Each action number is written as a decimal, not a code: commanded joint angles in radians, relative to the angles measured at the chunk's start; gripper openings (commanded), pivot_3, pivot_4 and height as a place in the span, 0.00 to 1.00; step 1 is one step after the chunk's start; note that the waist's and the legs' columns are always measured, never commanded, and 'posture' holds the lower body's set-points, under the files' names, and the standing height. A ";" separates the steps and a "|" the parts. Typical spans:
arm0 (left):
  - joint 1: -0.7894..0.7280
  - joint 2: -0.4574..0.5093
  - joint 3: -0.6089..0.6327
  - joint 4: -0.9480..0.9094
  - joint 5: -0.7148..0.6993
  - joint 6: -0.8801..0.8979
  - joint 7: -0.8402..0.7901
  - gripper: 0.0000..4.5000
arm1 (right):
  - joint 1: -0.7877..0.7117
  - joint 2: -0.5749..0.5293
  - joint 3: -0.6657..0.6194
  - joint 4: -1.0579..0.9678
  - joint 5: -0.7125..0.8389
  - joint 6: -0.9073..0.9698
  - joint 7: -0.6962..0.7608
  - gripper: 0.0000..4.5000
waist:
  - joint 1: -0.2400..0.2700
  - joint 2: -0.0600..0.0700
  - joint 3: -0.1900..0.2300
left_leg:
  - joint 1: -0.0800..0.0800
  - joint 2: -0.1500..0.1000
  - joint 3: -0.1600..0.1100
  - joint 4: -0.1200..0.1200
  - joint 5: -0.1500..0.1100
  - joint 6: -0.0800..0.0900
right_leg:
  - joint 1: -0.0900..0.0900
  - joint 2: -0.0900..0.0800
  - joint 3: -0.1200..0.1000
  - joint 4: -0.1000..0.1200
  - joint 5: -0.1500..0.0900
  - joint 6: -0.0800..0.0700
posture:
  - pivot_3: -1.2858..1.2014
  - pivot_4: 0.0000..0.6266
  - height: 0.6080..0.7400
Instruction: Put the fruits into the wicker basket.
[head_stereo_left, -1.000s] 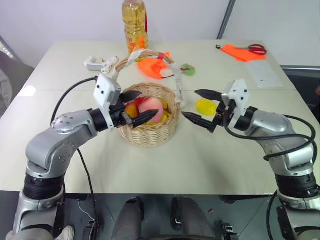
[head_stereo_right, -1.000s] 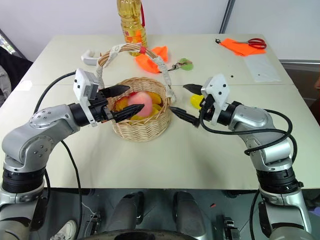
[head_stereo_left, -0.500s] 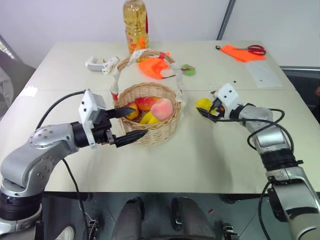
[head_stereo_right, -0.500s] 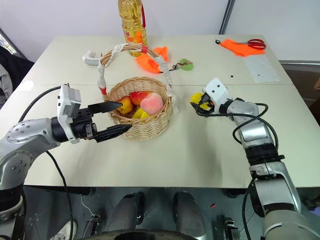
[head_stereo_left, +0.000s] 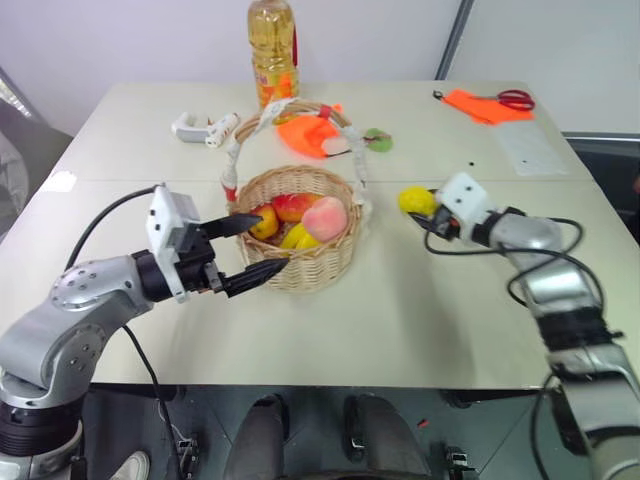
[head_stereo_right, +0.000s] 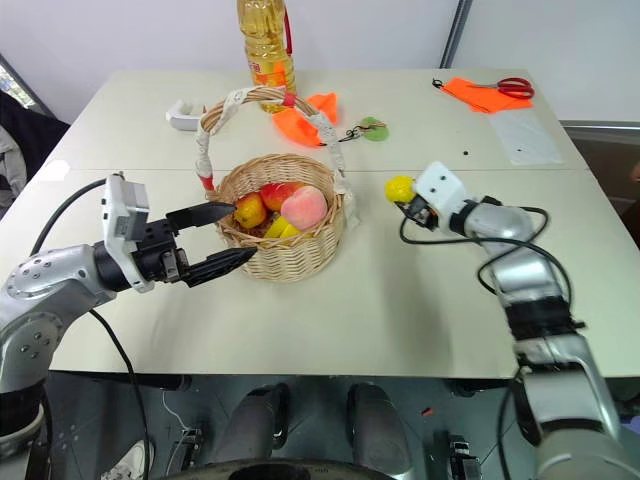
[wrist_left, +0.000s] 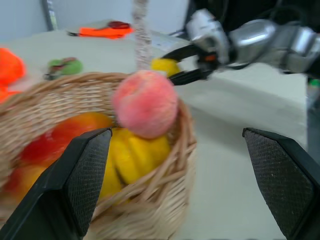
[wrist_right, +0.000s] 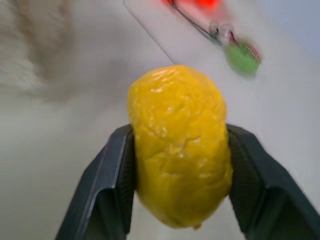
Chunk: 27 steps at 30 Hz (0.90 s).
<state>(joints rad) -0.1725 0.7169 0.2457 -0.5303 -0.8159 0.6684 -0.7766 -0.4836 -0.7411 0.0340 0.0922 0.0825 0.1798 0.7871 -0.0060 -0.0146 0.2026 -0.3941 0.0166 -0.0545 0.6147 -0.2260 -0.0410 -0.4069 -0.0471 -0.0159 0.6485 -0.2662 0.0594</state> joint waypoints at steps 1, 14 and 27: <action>0.031 -0.003 0.056 0.026 0.023 -0.076 -0.028 1.00 | 0.094 -0.063 -0.095 -0.316 0.236 0.141 0.154 0.42 | -0.002 0.000 0.000 | 0.000 0.000 0.000 0.000 0.000 0.001 | 0.000 0.000 0.000 0.000 0.000 0.000 | 0.52 0.24 1.00; 0.099 -0.015 0.087 0.074 0.066 -0.201 -0.062 1.00 | -0.233 0.289 0.221 -0.489 0.225 0.447 -0.161 0.42 | -0.006 -0.001 0.000 | 0.002 0.009 0.003 0.002 0.000 0.000 | -0.002 0.007 0.002 0.000 0.004 -0.014 | 0.52 0.24 1.00; 0.135 -0.037 0.094 0.032 0.062 -0.212 -0.029 1.00 | -0.224 0.271 0.174 -0.502 0.189 0.385 -0.087 0.99 | -0.003 -0.001 -0.001 | 0.000 0.009 0.006 0.000 0.000 0.000 | -0.004 0.008 0.004 -0.001 0.004 -0.011 | 0.52 0.24 1.00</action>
<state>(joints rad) -0.0398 0.6840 0.3222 -0.4679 -0.7504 0.4828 -0.8063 -0.7294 -0.4412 0.2860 -0.3379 0.2239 0.5875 0.6619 -0.0094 -0.0156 0.2021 -0.3938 0.0261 -0.0482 0.6150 -0.2262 -0.0409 -0.4110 -0.0393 -0.0118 0.6475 -0.2625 0.0484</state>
